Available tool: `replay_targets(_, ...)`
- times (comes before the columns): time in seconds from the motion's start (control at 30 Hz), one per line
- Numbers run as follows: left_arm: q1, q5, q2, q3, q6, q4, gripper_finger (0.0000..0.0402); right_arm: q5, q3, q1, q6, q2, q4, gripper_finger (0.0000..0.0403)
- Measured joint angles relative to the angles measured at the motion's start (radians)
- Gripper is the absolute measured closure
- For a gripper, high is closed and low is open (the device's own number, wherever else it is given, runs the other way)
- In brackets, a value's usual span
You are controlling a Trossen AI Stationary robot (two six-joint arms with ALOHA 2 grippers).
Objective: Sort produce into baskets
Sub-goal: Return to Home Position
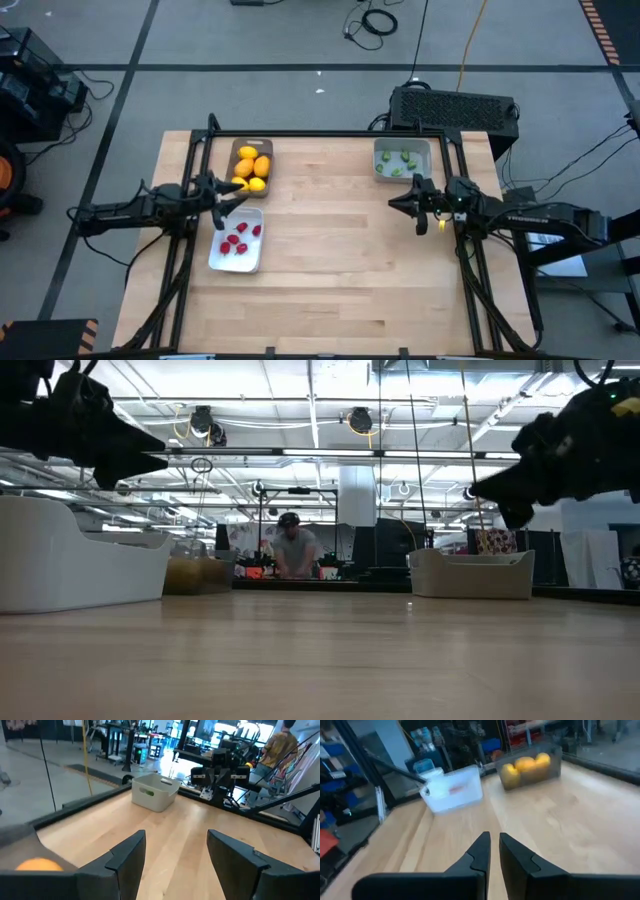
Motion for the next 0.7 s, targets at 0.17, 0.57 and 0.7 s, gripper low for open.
replay_targets(0.17, -0.003, -0.002, 0.000, 0.000, -0.053, -0.061, 0.0183, 0.008, 0.002, 0.000, 0.003, -0.063, -0.089, 0.0372)
replay_targets(0.57, -0.067, -0.117, 0.000, -0.063, -0.058, 0.091, 0.0183, 0.084, 0.003, -0.002, -0.080, -0.319, -0.316, 0.0371)
replay_targets(0.7, -0.070, -0.094, 0.008, -0.117, -0.012, 0.257, 0.0183, 0.079, 0.003, 0.006, -0.088, -0.394, -0.319, 0.0371)
